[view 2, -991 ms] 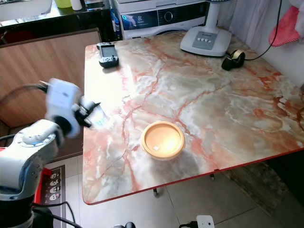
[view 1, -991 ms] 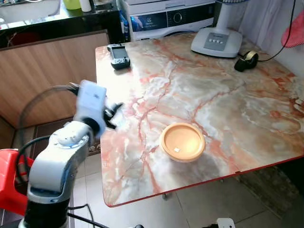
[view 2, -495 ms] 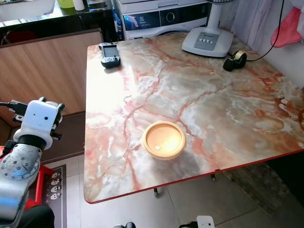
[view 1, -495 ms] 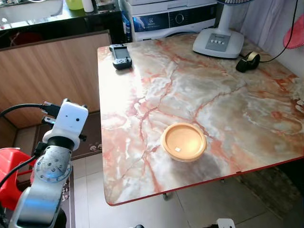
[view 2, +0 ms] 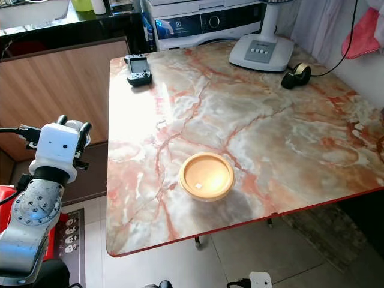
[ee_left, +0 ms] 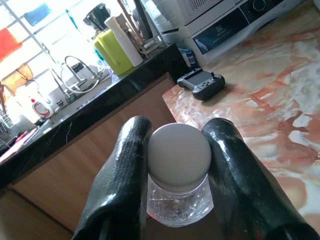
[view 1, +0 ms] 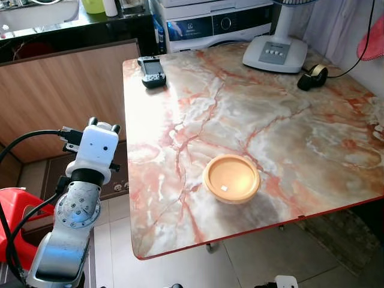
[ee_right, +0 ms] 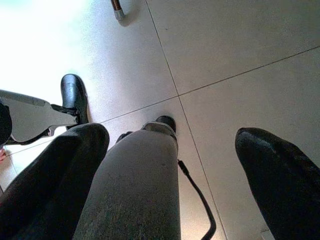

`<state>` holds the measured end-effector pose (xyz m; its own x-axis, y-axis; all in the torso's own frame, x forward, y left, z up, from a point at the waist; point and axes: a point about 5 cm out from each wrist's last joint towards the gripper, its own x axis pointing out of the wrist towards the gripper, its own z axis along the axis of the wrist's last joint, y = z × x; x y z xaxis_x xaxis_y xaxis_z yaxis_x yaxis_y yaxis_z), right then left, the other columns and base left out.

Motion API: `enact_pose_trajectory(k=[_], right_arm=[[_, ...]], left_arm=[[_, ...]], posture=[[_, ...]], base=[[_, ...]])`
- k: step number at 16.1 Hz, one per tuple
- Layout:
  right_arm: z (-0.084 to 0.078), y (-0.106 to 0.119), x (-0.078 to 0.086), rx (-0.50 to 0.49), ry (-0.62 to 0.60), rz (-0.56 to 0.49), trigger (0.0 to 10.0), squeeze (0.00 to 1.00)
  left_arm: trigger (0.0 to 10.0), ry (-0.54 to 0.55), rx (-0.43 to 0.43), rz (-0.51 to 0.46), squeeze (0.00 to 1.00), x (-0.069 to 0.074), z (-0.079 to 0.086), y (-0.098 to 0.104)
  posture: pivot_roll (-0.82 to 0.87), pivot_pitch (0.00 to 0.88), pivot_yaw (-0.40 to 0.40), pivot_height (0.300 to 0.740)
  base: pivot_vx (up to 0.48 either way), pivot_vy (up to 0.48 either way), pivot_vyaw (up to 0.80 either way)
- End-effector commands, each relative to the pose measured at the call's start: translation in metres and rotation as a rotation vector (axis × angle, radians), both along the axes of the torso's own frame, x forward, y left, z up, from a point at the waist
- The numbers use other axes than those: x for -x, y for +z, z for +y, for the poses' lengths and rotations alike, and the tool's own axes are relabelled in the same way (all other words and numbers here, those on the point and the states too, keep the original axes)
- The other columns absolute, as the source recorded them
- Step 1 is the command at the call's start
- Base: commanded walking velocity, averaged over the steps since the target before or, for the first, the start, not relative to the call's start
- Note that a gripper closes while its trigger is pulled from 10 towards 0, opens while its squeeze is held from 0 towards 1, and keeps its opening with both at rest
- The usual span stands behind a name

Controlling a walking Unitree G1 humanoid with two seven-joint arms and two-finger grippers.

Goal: Restocking fridge

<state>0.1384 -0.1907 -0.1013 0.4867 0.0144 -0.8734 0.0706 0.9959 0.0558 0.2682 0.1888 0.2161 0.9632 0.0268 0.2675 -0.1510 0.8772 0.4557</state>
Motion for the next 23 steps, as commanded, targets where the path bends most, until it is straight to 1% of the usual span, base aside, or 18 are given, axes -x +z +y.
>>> enact_pose_trajectory(k=[1, 4, 8, 11, 18, 23], right_arm=[[0.0018, -0.0034, 0.0093, -0.007, -0.010, 0.025, 10.0, 0.00], [0.0010, -0.0035, 0.0097, -0.004, -0.007, 0.028, 10.0, 0.00], [0.0012, -0.0035, 0.0098, -0.005, -0.003, 0.029, 10.0, 0.00], [0.0011, -0.0036, 0.0100, -0.004, -0.002, 0.029, 10.0, 0.00], [0.0010, -0.0036, 0.0100, -0.005, -0.005, 0.028, 10.0, 0.00], [0.0010, -0.0035, 0.0096, -0.005, -0.016, 0.027, 10.0, 0.00]], left_arm=[[10.0, 0.005, -0.010, -0.012, 0.00, -0.0014, 0.0002, -0.0004], [10.0, -0.024, -0.031, -0.018, 0.00, -0.0014, -0.0056, -0.0022], [10.0, -0.032, -0.024, -0.028, 0.00, -0.0023, -0.0068, -0.0016], [10.0, -0.042, -0.018, -0.034, 0.00, -0.0028, -0.0085, -0.0018], [10.0, -0.046, -0.017, -0.047, 0.00, -0.0037, -0.0090, 0.0006], [10.0, -0.054, -0.017, -0.052, 0.00, -0.0045, -0.0095, 0.0017]], posture=[[0.03, 0.080, 0.055, 0.740], [0.03, 0.072, 0.054, 0.740], [0.03, 0.058, 0.055, 0.740], [0.02, 0.049, 0.056, 0.740], [0.02, 0.056, 0.057, 0.740], [0.03, 0.060, 0.057, 0.740]], base=[[0.000, 0.000, 0.00], [-0.087, 0.000, 0.00], [-0.260, 0.000, 0.00], [-0.087, 0.000, 0.00], [-0.258, 0.000, 0.00], [0.000, 0.000, 0.00]])
